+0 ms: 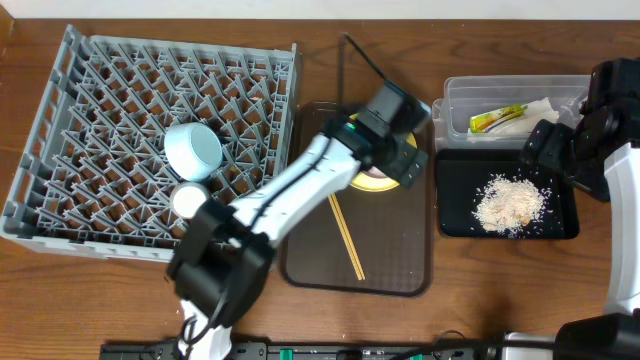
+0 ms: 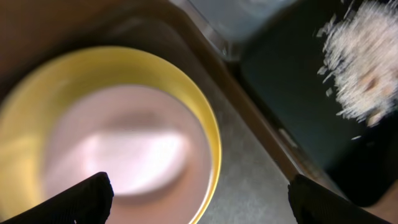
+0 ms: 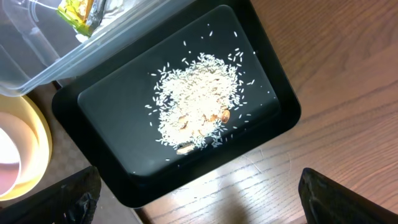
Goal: Sort waste into correct bins and load items into the dishwasher
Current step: 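Lower the left gripper onto the small white bowl on the yellow plate and grasp, then carry the white bowl with the left gripper into the dish rack and release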
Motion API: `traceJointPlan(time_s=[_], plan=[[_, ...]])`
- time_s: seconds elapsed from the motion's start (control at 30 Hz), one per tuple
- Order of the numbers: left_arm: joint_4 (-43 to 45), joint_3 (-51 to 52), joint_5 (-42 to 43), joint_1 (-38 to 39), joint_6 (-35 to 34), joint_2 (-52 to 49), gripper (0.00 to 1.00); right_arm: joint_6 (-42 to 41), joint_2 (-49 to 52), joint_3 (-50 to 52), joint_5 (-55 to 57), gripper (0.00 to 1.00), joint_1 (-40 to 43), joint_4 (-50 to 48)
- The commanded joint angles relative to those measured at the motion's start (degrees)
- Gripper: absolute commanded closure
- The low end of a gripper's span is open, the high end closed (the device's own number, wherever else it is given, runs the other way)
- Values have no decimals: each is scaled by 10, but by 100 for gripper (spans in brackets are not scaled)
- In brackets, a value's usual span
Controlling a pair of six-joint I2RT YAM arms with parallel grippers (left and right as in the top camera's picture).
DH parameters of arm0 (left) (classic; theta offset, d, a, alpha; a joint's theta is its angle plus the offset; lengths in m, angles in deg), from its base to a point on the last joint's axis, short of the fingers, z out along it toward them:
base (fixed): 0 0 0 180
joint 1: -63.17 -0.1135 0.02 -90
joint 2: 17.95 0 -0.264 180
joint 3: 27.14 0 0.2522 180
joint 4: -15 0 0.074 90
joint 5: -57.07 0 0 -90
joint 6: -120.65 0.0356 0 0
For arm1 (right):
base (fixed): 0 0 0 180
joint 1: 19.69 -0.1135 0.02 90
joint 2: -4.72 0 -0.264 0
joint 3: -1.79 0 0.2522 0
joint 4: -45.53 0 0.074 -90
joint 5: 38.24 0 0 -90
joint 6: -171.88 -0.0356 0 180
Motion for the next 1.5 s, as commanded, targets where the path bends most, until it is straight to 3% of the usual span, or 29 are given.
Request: traceJointPlan(time_s=[0.0, 0.13, 0.3, 0.6, 0.9, 1.07, 1.27, 1.37, 1.47], plan=[[4, -7, -68, 14, 21, -36, 8, 3, -12, -9, 7, 1, 3, 2], [-8, -6, -75, 18, 20, -66, 22, 3, -12, -9, 7, 1, 3, 3], [-23, -5, -111, 12, 19, -69, 59, 3, -12, -9, 7, 1, 3, 6], [-37, 19, -110, 16, 5, -70, 61, 3, -12, -9, 7, 1, 3, 9], [-43, 13, -111, 15, 6, -64, 92, 3, -12, -9, 7, 1, 3, 12], [-72, -1, -111, -2, 6, -12, 92, 3, -12, -9, 7, 1, 3, 14], [-80, -1, -102, -74, 5, 103, 92, 3, -12, -9, 7, 1, 3, 15], [-78, -1, -38, -135, 5, 143, 92, 3, -12, -9, 7, 1, 3, 16], [-78, -1, 110, -215, 5, 154, 93, 3, -12, -9, 7, 1, 3, 16]])
